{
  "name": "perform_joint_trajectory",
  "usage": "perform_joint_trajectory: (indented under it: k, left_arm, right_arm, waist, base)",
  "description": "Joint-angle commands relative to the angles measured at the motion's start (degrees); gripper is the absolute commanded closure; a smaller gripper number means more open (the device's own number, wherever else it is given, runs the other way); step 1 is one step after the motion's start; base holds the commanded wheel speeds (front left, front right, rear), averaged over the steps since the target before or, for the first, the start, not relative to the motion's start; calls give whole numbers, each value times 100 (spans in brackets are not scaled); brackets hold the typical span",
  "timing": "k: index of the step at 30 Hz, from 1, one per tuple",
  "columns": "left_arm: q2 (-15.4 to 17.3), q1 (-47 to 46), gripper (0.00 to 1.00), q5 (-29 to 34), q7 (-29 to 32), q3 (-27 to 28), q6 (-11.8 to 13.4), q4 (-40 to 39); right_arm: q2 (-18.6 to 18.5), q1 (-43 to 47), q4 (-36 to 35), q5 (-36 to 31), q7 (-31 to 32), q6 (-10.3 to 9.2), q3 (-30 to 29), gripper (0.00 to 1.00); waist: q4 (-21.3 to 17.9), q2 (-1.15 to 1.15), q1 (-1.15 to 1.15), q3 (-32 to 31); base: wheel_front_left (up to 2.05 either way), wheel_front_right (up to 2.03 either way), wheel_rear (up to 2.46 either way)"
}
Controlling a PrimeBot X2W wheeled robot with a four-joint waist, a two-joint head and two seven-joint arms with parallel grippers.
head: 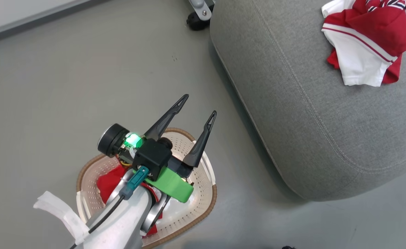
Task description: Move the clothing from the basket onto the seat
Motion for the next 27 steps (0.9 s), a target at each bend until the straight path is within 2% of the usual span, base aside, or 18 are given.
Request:
perform_joint_trajectory:
  k: [1,6,10,16,27]
  left_arm:
    - [-3,128,0,-46,-29,53,47,18]
    - [-36,301,0,-116,-52,183,132,19]
    - [-70,407,0,-142,-54,348,212,-59]
    - [-105,616,0,-160,-51,712,298,-202]
    - [-160,1001,0,-119,-45,1558,419,-322]
  right_arm:
    - [-71,158,-164,138,-24,-10,115,0]
    - [-169,334,-691,482,-24,-10,427,0]
    - [-70,486,-1136,620,-20,-10,629,0]
    - [283,829,-1738,518,-19,-10,942,0]
    - [873,1362,-2307,309,-20,-10,1273,0]
  waist:
    - [118,20,0,-250]
    - [291,20,0,-390]
    - [476,20,0,-486]
    - [786,20,0,-641]
    - [1395,20,0,-898]
  base:
    - [0,0,0]
    - [0,0,0]
    - [0,0,0]
    - [0,0,0]
    - [0,0,0]
